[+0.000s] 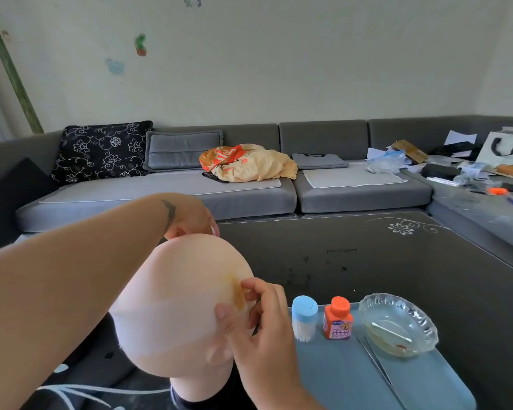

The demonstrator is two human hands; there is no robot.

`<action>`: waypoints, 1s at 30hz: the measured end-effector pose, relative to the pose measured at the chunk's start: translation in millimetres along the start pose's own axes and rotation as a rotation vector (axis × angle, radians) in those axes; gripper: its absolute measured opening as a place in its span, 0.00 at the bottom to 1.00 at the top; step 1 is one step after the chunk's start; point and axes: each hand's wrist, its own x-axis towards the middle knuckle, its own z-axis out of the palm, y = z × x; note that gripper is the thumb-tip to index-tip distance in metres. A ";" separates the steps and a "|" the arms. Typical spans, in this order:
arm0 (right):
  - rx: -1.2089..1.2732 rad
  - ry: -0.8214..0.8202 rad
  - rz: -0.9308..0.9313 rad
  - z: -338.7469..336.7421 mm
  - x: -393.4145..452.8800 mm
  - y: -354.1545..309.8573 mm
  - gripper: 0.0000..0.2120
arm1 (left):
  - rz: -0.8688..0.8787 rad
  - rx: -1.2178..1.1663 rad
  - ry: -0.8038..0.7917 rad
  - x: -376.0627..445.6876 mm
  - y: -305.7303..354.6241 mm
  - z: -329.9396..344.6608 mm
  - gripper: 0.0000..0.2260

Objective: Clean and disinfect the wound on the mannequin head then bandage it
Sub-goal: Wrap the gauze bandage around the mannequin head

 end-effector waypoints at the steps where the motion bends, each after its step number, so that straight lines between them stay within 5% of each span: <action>1: -0.003 0.001 -0.003 0.0 -0.3 0.0 0.20 | 0.005 0.017 0.003 0.3 1.6 0.8 0.06; 8: 0.009 0.006 -0.013 0.7 0.2 -0.5 0.20 | -0.011 0.117 0.176 2.5 18.0 6.1 0.19; 13: 0.014 0.014 -0.012 0.6 0.4 0.4 0.22 | 0.099 0.167 0.190 -0.3 28.2 14.6 0.10; 25: 0.028 0.024 -0.016 2.8 -0.2 1.2 0.21 | 0.213 0.684 0.134 -22.4 49.9 25.0 0.18; 30: 0.024 0.039 -0.028 1.9 -0.6 -0.6 0.22 | 0.328 0.587 0.108 -23.4 52.7 34.4 0.07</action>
